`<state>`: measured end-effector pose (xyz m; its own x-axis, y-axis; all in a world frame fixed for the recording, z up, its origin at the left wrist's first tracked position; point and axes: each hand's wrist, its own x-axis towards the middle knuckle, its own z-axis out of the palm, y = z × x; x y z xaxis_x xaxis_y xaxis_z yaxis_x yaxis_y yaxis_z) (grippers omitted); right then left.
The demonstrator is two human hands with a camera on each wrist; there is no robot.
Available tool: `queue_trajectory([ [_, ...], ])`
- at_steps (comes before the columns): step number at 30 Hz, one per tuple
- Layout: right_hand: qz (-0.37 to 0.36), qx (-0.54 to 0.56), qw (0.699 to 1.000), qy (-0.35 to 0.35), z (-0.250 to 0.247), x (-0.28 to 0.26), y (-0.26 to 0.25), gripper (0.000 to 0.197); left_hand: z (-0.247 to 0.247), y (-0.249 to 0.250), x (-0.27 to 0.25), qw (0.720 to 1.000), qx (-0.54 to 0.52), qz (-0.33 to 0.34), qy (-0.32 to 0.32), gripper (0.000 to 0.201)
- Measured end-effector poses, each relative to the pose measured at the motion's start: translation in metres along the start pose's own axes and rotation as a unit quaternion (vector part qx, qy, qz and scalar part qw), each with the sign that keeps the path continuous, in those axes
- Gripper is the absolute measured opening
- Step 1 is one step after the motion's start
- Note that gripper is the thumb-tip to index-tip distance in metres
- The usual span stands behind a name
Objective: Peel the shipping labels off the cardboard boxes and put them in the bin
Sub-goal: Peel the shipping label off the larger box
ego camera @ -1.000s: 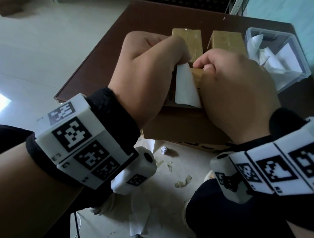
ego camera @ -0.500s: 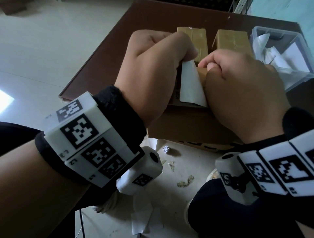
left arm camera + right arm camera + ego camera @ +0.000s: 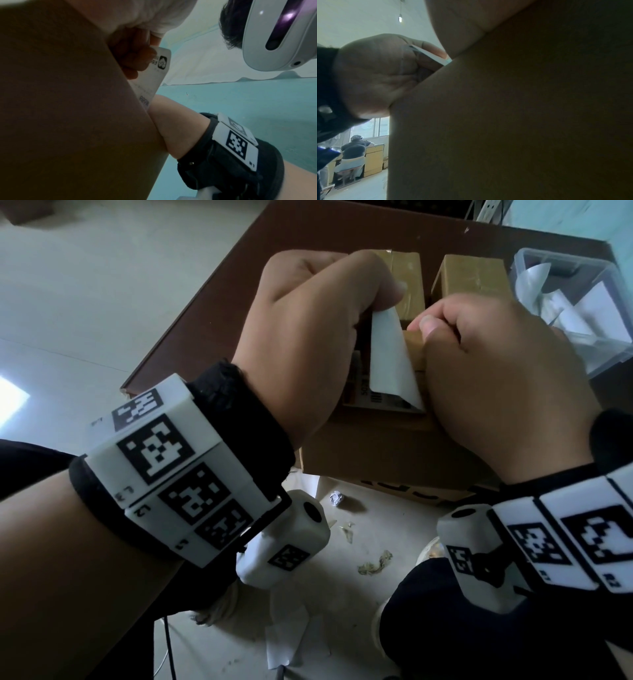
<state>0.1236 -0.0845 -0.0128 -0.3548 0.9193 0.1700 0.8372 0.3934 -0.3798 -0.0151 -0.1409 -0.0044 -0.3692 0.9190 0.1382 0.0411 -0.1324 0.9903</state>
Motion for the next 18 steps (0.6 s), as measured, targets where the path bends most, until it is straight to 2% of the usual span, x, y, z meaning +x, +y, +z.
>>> queue_trajectory([
  [7,0.005,0.016,1.000,-0.001,-0.0016,-0.0021,-0.0054,0.037,0.0002,0.0004,0.0001,1.000,-0.004,-0.016,0.005,0.061],
  [11,0.005,0.013,1.000,0.001,-0.0026,-0.0021,-0.0062,0.040,-0.0012,-0.0027,-0.0001,0.999,-0.037,-0.022,0.009,0.041],
  [15,0.009,0.004,1.000,-0.003,0.0000,0.0011,-0.0020,0.035,-0.0005,-0.0033,-0.0023,0.999,-0.029,-0.010,0.011,0.048],
  [18,0.015,0.019,1.000,0.003,0.0028,0.0003,-0.0054,0.035,-0.0006,-0.0025,-0.0022,0.998,-0.037,0.001,0.043,0.020],
])
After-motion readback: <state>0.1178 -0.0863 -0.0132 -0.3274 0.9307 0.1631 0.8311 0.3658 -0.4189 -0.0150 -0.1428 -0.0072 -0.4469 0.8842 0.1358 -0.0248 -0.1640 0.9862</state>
